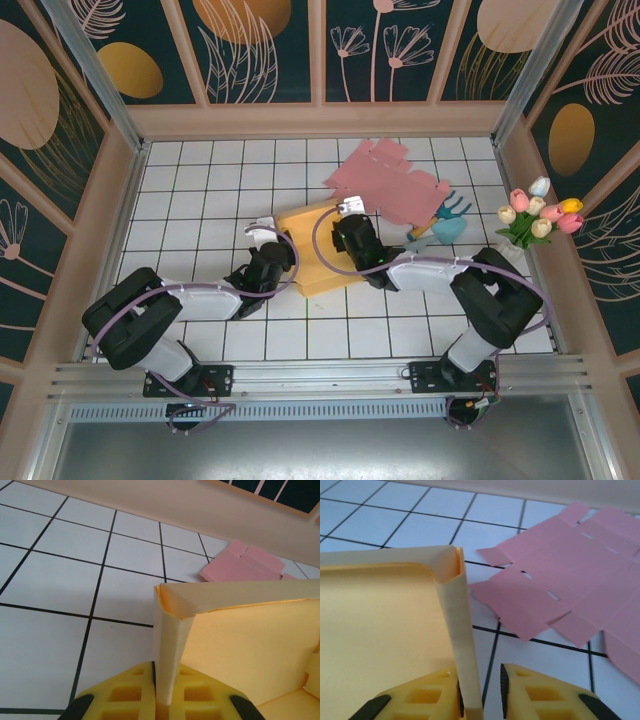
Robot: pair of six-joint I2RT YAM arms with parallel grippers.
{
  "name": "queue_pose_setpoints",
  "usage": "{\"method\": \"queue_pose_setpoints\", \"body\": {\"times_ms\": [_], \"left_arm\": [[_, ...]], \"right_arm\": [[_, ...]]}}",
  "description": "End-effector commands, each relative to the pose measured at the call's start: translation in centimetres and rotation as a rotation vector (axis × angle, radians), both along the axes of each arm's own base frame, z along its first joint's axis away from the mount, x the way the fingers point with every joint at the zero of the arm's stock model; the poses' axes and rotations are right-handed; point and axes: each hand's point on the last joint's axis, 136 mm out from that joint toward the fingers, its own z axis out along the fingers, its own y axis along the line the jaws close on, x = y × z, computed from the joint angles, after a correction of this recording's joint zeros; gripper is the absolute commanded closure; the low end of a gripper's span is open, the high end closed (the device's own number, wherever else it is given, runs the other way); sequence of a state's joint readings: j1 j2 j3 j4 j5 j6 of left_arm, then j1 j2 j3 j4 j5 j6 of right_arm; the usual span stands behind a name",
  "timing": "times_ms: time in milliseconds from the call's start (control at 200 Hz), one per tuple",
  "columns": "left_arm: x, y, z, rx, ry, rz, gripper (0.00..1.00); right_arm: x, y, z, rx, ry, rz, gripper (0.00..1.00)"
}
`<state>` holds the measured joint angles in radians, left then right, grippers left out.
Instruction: Fold the paper box
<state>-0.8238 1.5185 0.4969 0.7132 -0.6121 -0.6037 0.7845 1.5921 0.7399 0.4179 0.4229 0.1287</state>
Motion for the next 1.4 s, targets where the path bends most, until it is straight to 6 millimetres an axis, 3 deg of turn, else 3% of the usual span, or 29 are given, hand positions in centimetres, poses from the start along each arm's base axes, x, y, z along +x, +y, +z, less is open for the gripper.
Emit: {"method": "queue_pose_setpoints", "body": {"times_ms": [0,240,435,681,906,1156,1391], "left_arm": [[0.3,1.2,1.3,-0.035,-0.046,0.055,1.00],[0.5,1.8,0.6,0.003,-0.031,0.100,1.00],[0.6,1.2,0.2,0.004,-0.022,0.075,1.00],[0.9,0.7,0.4,0.015,-0.015,0.066,1.00],[1.3,0.8,0.0,0.081,-0.012,0.079,1.00],[2.3,-0.8,0.8,0.238,-0.027,-0.011,1.00],[3.7,-6.1,4.9,0.591,-0.101,-0.331,1.00]], "right_arm": [[-0.2,-0.5,0.4,0.035,0.005,0.077,0.70],[-1.8,0.1,2.4,0.084,0.005,0.170,0.64],[-1.3,-0.6,3.5,0.114,0.001,0.167,0.61],[0.0,0.3,3.6,0.091,0.010,0.166,0.58],[-2.2,1.3,4.7,0.149,0.037,0.268,0.50],[-5.0,-3.0,8.1,0.141,-0.008,0.197,0.43],[-6.7,-9.2,12.6,0.178,-0.116,-0.027,0.43]]}}
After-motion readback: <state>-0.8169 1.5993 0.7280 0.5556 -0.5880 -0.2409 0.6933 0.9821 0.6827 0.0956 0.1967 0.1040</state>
